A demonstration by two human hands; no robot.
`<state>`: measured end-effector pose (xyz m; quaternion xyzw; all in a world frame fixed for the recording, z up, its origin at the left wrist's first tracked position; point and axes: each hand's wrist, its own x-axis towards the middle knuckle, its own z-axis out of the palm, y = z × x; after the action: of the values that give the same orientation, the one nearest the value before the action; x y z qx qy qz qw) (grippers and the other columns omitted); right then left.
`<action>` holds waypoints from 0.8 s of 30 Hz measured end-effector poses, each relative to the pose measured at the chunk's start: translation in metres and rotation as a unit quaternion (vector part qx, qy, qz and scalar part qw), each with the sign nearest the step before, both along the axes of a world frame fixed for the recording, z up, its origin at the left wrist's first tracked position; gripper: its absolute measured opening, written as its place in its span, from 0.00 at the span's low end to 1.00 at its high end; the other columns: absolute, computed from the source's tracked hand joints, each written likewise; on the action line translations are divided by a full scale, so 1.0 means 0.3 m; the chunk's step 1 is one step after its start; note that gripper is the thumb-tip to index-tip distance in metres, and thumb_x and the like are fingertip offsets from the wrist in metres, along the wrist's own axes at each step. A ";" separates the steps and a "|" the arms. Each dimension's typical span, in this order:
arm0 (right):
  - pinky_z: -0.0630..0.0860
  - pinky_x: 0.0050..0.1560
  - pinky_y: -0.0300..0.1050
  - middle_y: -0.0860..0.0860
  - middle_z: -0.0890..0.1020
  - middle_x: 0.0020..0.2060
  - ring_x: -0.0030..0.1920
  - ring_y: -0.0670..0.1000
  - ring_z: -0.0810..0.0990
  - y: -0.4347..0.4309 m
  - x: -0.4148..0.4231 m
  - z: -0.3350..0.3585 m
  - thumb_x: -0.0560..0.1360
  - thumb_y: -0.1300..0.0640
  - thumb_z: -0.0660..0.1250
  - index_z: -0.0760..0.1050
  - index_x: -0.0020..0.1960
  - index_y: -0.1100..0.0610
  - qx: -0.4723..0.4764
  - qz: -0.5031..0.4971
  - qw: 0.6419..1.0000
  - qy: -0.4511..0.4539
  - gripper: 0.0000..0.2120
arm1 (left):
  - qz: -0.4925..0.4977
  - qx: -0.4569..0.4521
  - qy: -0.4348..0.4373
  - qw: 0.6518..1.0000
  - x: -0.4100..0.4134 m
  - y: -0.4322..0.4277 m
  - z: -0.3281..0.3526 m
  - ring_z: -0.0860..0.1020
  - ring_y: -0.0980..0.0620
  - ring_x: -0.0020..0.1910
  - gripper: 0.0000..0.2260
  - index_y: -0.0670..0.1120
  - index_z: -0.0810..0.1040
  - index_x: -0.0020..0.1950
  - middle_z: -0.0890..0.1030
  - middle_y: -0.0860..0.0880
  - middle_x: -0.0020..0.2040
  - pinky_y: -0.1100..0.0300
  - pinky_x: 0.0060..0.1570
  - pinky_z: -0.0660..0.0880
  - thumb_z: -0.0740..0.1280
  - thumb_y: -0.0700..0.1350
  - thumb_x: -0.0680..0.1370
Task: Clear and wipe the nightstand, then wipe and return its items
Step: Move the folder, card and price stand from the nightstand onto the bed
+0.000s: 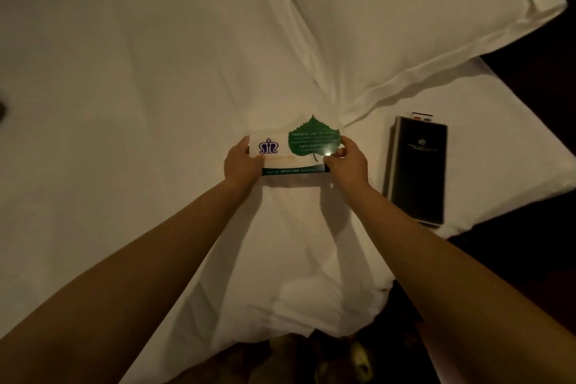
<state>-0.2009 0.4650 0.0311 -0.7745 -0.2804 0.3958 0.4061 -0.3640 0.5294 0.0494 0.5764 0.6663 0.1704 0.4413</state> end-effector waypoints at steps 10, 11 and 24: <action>0.73 0.57 0.46 0.62 0.72 0.60 0.60 0.59 0.74 0.035 -0.160 -0.013 0.74 0.63 0.66 0.65 0.68 0.61 -0.037 0.054 0.994 -0.082 0.23 | -0.077 0.000 0.088 0.993 -0.142 0.028 -0.071 0.73 0.43 0.62 0.22 0.41 0.66 0.70 0.74 0.38 0.65 0.56 0.56 0.71 0.63 0.39 0.76; 0.70 0.61 0.47 0.62 0.70 0.61 0.62 0.60 0.71 0.025 -0.155 -0.012 0.75 0.61 0.66 0.63 0.70 0.60 -0.047 0.068 0.990 -0.110 0.25 | -0.094 0.013 0.122 0.988 -0.135 0.027 -0.071 0.69 0.42 0.66 0.24 0.41 0.62 0.73 0.70 0.38 0.68 0.53 0.62 0.68 0.62 0.41 0.78; 0.60 0.68 0.61 0.59 0.58 0.74 0.71 0.62 0.58 -0.312 0.183 0.019 0.77 0.43 0.58 0.52 0.76 0.54 -0.207 0.080 0.929 -0.297 0.33 | -0.358 0.137 0.121 0.915 0.286 -0.166 -0.007 0.60 0.43 0.73 0.24 0.44 0.58 0.76 0.64 0.41 0.74 0.53 0.72 0.57 0.59 0.45 0.80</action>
<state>-0.1461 0.3715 0.0368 -0.8988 -0.3608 0.2275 0.1017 -0.2782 0.4795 0.0472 0.8476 0.4335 0.0194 0.3052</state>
